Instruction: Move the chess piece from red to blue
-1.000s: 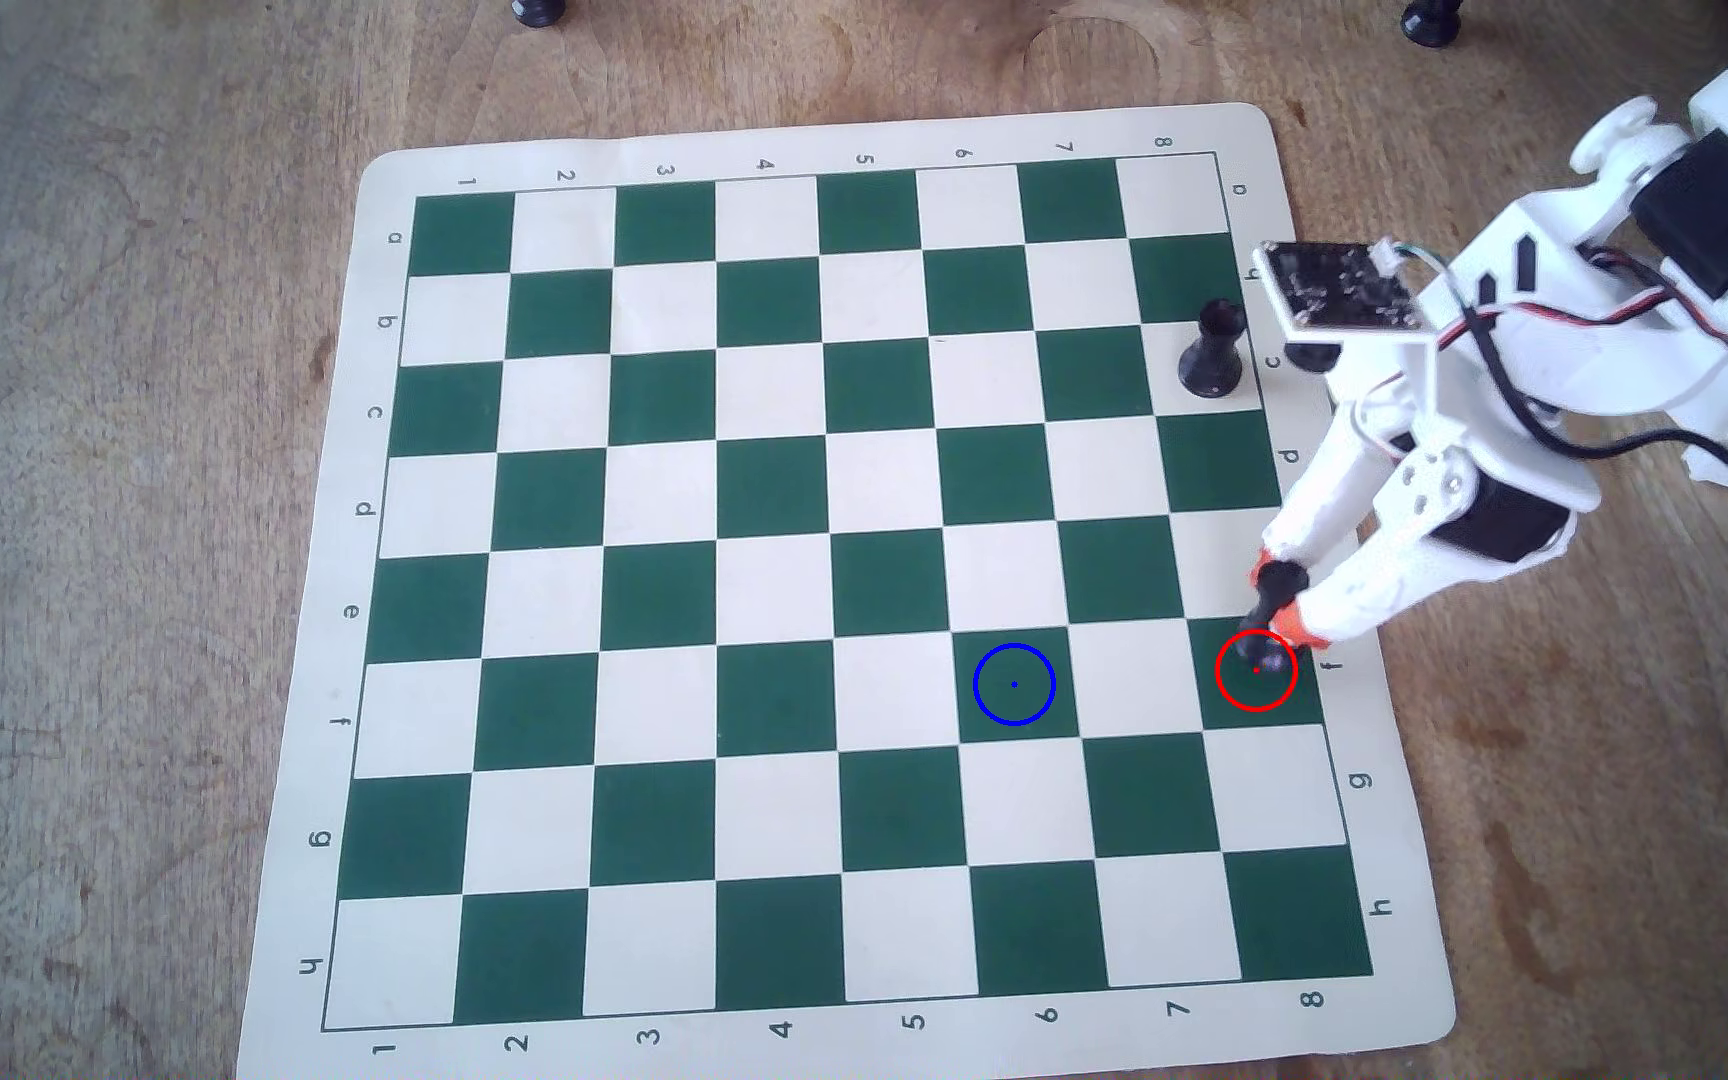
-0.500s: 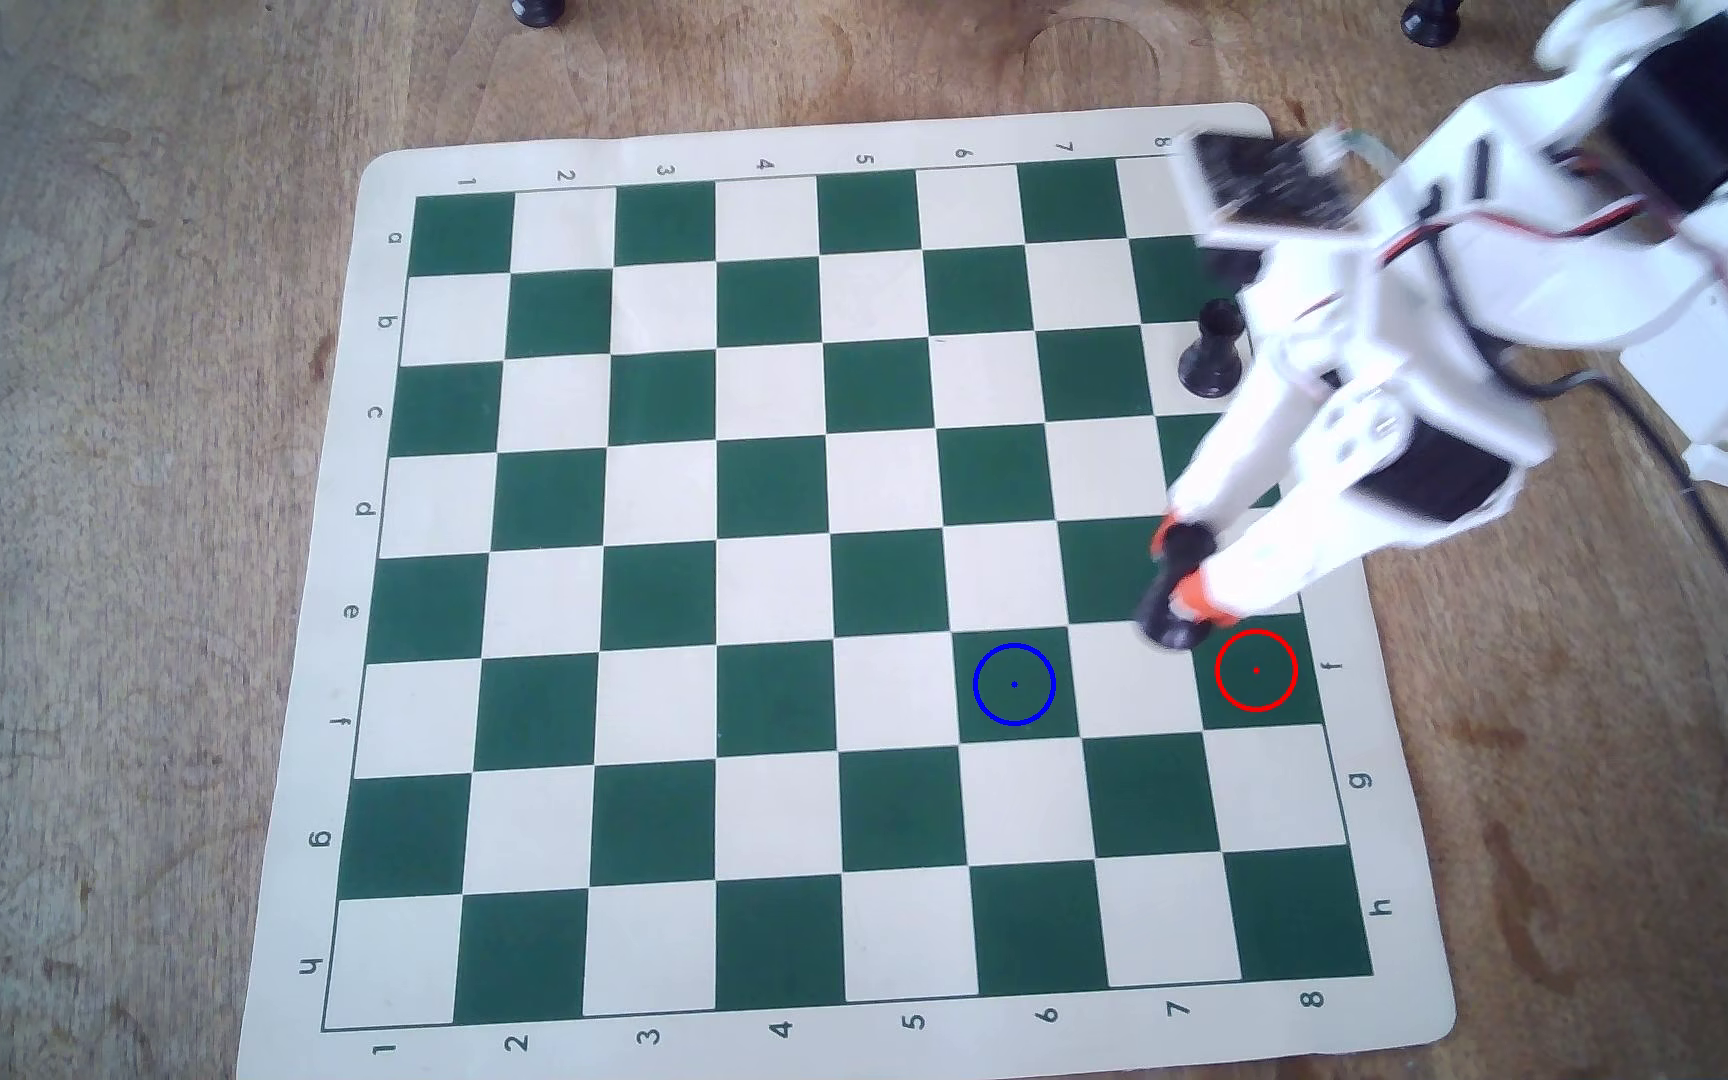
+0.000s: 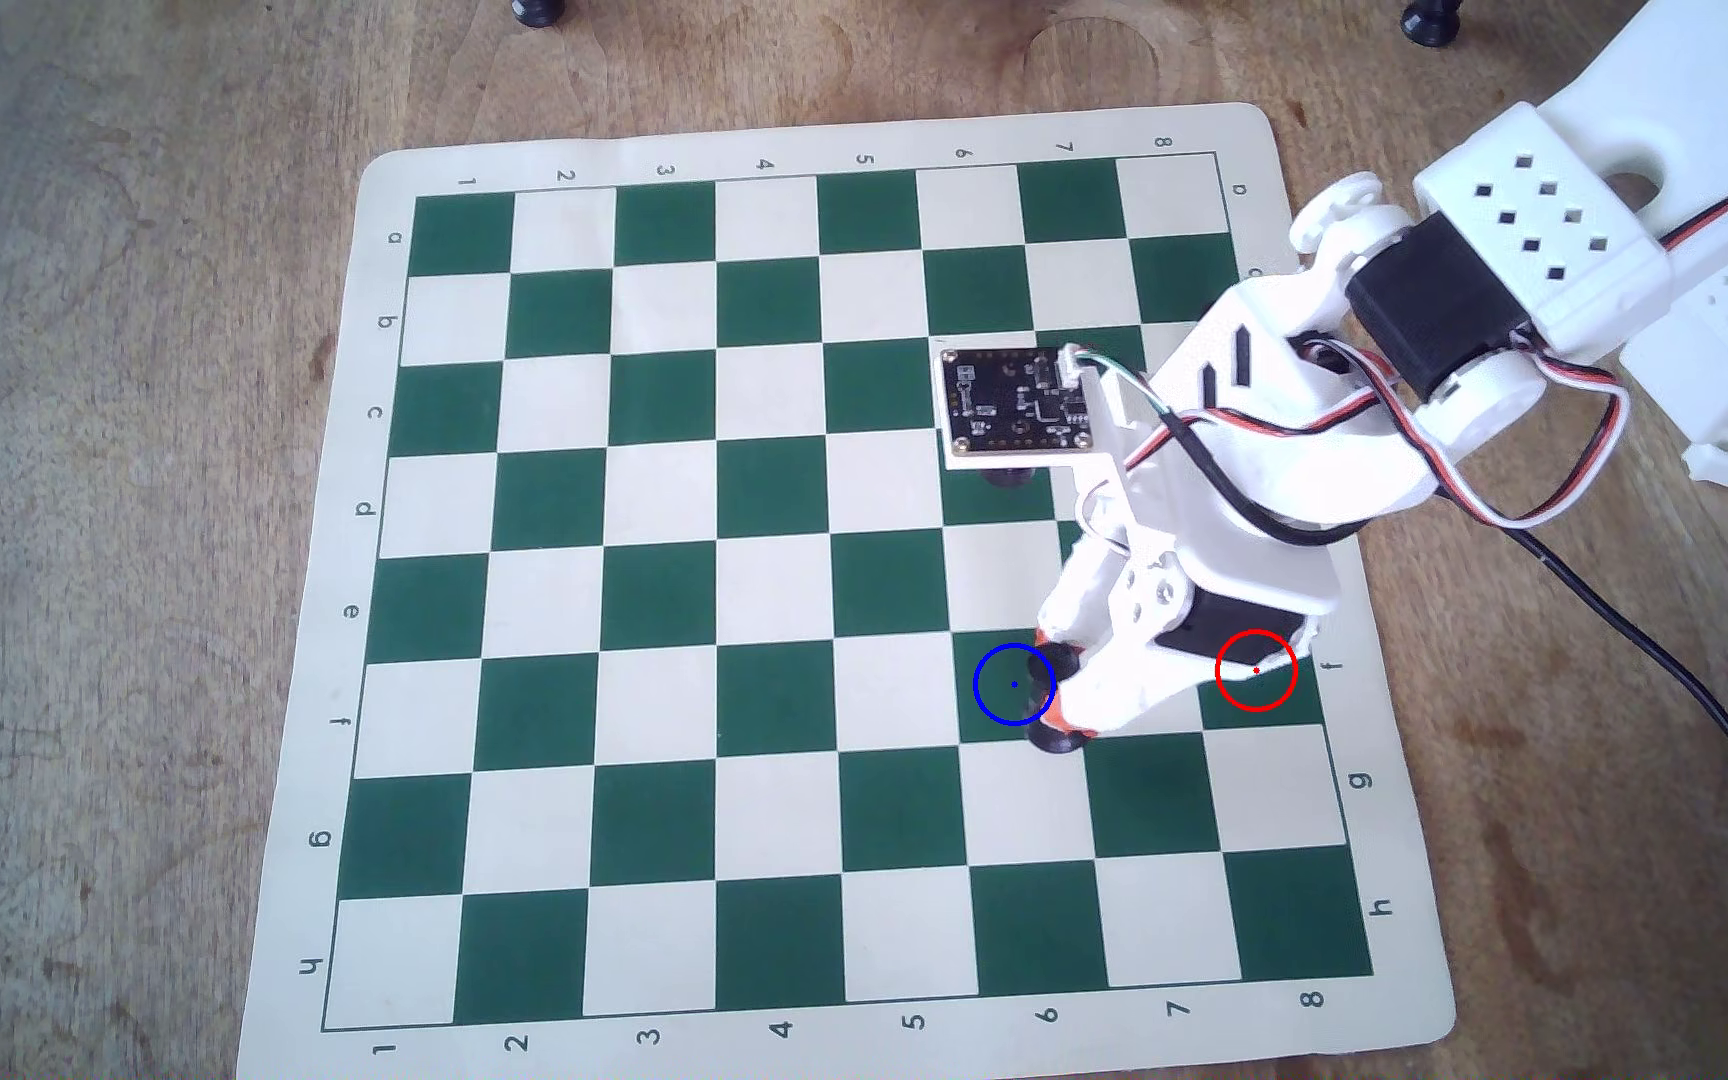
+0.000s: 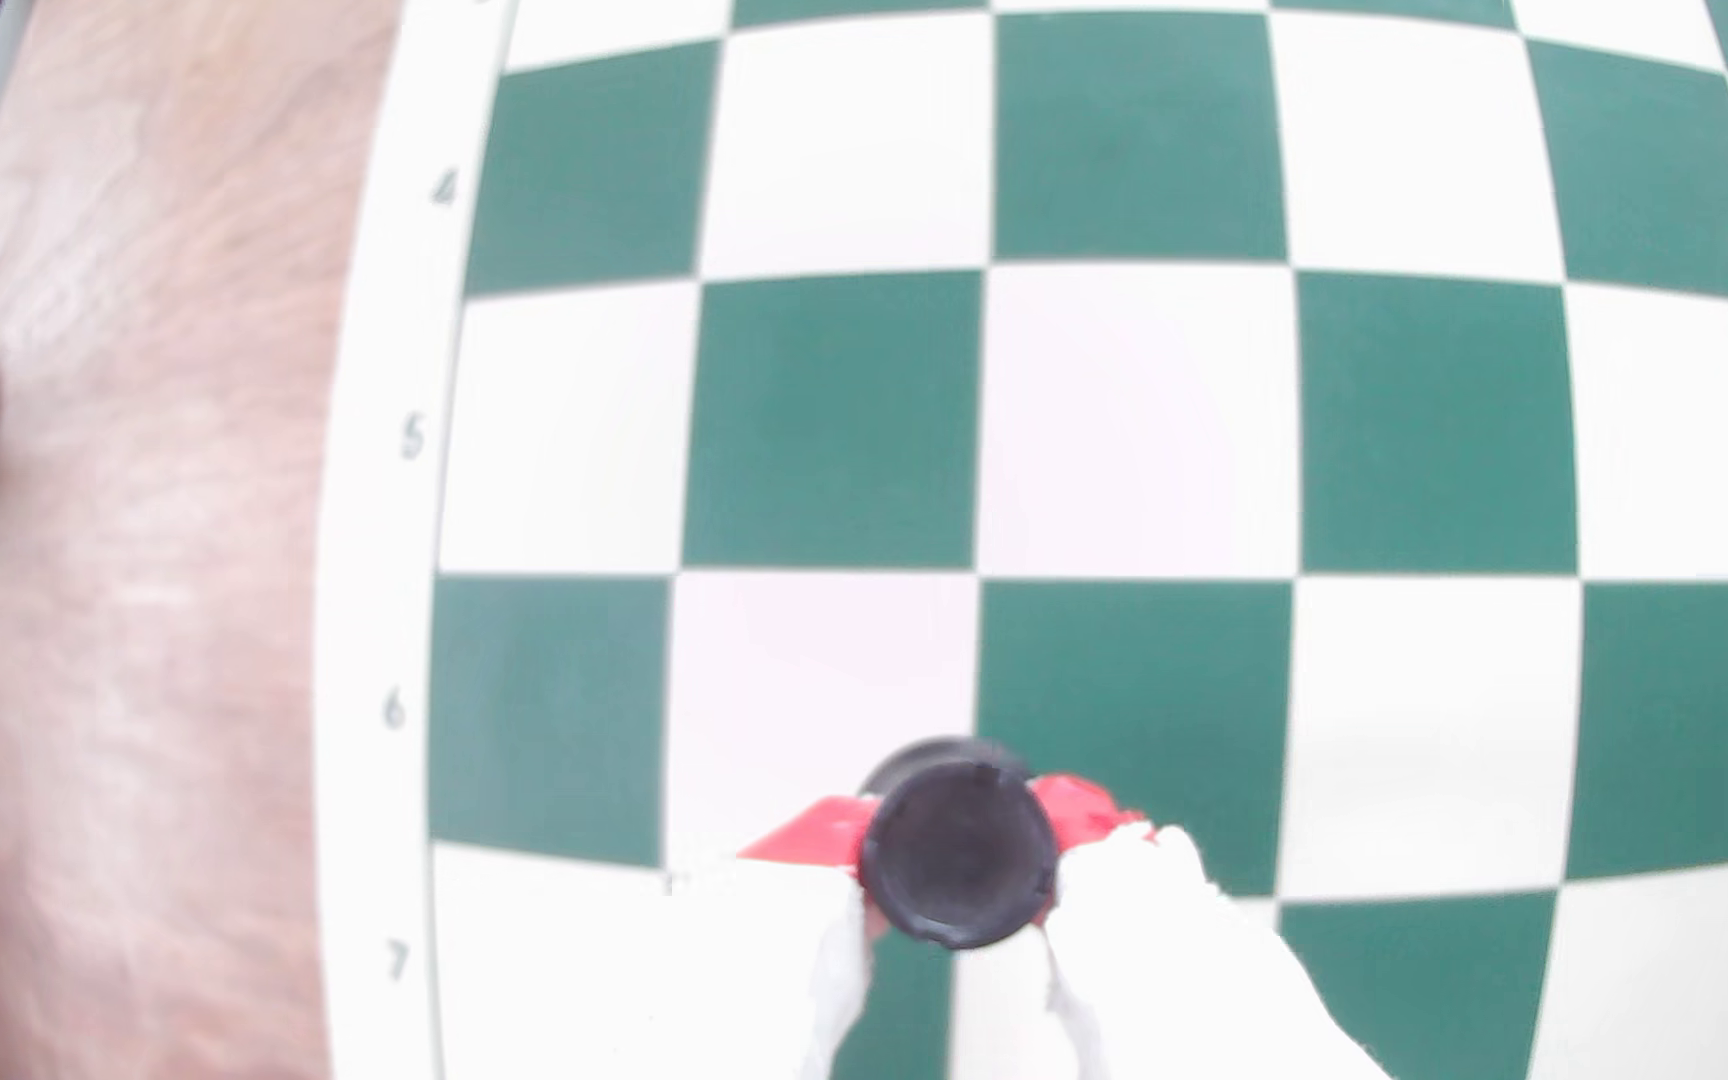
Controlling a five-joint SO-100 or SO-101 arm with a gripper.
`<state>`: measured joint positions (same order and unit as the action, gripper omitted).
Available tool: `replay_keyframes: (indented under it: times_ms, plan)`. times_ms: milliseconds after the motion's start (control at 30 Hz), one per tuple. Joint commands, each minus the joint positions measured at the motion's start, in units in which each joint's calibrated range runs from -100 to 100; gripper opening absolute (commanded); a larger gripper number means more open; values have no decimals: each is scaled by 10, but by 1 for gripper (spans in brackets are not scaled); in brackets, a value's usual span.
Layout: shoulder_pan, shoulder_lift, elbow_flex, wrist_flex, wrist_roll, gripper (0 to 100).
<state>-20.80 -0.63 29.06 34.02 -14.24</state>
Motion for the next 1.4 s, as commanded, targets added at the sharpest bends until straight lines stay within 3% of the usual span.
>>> replay_keyframes:
  times_ms: [0,433,1000,1367]
  plan:
    - [25,-8,-48,-18,5,4]
    - [30,24,-41,-38,8,5]
    - [38,16,-13,-59,1,21]
    - [28,-189,15,42,8,27]
